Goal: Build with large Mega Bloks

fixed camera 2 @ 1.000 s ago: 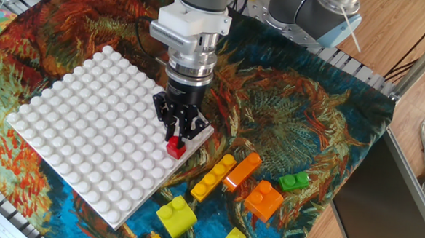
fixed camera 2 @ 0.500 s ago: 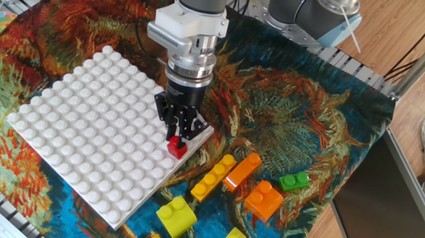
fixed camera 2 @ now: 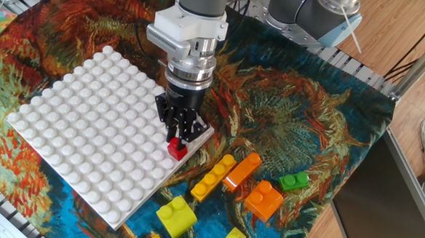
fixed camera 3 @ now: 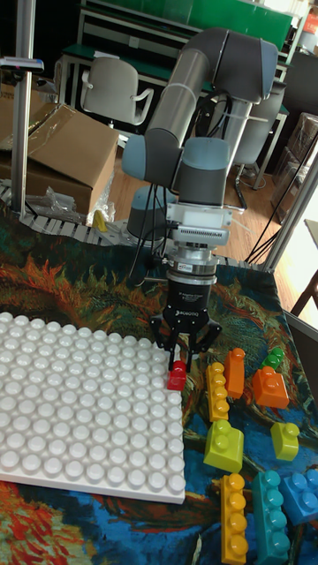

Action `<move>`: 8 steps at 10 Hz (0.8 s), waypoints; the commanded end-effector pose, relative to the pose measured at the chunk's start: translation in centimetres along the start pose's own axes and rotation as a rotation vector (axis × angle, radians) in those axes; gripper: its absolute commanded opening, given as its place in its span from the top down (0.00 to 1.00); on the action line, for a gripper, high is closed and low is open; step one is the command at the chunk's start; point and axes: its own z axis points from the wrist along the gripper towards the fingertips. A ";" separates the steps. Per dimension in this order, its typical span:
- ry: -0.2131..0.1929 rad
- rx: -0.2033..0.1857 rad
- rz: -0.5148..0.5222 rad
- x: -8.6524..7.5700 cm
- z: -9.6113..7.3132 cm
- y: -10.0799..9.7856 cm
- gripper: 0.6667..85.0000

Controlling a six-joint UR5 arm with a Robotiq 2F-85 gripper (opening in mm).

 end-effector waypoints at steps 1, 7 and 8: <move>0.000 -0.010 0.008 -0.4 0.2 -0.1 0.99; 0.011 0.009 0.007 -0.1 0.8 -0.4 0.99; 0.011 0.003 0.006 -0.2 0.9 -0.2 0.99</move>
